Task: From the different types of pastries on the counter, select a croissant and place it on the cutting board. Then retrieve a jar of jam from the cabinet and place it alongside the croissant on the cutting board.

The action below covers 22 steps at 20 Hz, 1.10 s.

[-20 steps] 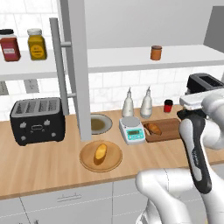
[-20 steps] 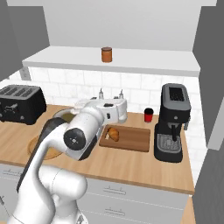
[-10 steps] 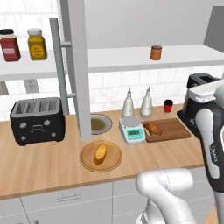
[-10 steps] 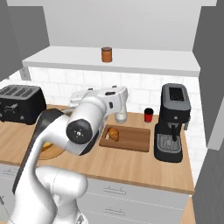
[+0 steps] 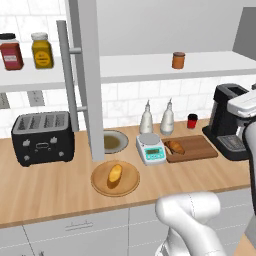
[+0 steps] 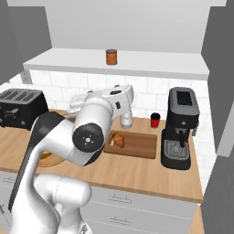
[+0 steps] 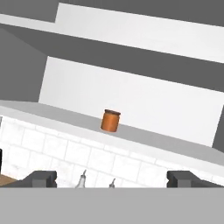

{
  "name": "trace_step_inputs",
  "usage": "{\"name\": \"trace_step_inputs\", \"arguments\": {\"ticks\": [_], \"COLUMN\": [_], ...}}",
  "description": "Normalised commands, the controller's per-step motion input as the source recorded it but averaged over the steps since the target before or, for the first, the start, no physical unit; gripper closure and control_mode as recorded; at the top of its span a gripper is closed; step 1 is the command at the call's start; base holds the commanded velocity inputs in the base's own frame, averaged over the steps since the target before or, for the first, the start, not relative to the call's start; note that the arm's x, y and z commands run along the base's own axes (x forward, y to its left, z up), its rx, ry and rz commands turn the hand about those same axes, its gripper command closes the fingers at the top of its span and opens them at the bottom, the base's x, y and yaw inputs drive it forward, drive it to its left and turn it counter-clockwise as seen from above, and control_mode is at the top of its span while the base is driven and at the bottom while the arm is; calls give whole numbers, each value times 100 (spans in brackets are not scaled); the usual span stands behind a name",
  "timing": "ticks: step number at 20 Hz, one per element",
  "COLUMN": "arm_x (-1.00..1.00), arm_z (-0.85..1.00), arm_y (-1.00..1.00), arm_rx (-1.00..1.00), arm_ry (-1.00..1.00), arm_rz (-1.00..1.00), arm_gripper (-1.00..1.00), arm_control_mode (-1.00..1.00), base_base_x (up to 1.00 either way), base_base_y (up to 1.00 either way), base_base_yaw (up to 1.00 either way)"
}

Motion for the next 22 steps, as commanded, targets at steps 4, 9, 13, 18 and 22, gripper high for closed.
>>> {"name": "trace_step_inputs", "arguments": {"ticks": [4, 9, 13, 18, 22], "arm_x": [5, 1, 0, 0, 0], "arm_z": [1, 26, 38, 35, 39], "arm_y": [17, 6, 0, 1, 0], "arm_rx": [-6, -1, 0, 0, 0], "arm_ry": [0, 0, 7, 18, 15], "arm_rz": [1, -1, 0, 0, 0], "arm_gripper": [-100, -100, -100, -100, -100], "arm_control_mode": [-100, -100, -100, -100, -100], "base_base_x": [0, 0, 0, 0, 0], "base_base_y": [0, 0, 0, 0, 0], "base_base_yaw": [0, 0, 0, 0, 0]}}
